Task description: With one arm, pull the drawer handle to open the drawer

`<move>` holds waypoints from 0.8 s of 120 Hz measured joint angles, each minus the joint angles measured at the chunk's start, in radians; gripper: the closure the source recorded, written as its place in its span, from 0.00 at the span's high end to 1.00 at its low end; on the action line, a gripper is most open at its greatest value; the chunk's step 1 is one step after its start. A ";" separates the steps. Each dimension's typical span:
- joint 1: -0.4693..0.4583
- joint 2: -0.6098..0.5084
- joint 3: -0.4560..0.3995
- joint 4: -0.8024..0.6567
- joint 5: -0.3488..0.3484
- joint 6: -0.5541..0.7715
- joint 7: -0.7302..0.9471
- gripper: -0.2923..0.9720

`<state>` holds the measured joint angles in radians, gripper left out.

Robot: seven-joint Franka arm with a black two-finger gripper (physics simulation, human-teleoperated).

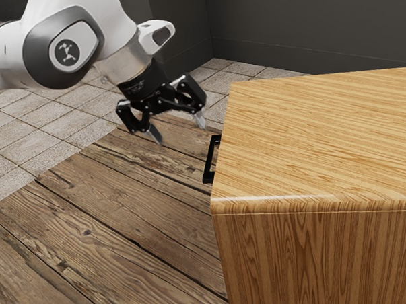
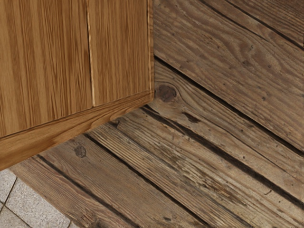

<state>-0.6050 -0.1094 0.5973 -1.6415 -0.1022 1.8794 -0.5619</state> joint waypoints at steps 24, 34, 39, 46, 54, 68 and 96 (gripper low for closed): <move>-0.088 -0.035 0.026 -0.018 0.013 0.014 -0.072 0.77; -0.177 -0.049 0.105 -0.034 0.016 0.016 -0.094 0.77; -0.199 -0.054 0.123 -0.039 0.018 0.017 -0.104 0.77; -0.220 -0.057 0.134 -0.042 0.019 0.018 -0.116 0.77; -0.232 -0.060 0.137 -0.043 0.020 0.019 -0.129 0.77; -0.243 -0.071 0.143 -0.061 0.020 0.018 -0.147 0.77; -0.277 -0.101 0.149 -0.081 0.032 0.017 -0.172 0.77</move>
<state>-0.8819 -0.2102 0.7464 -1.7225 -0.0705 1.8962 -0.7341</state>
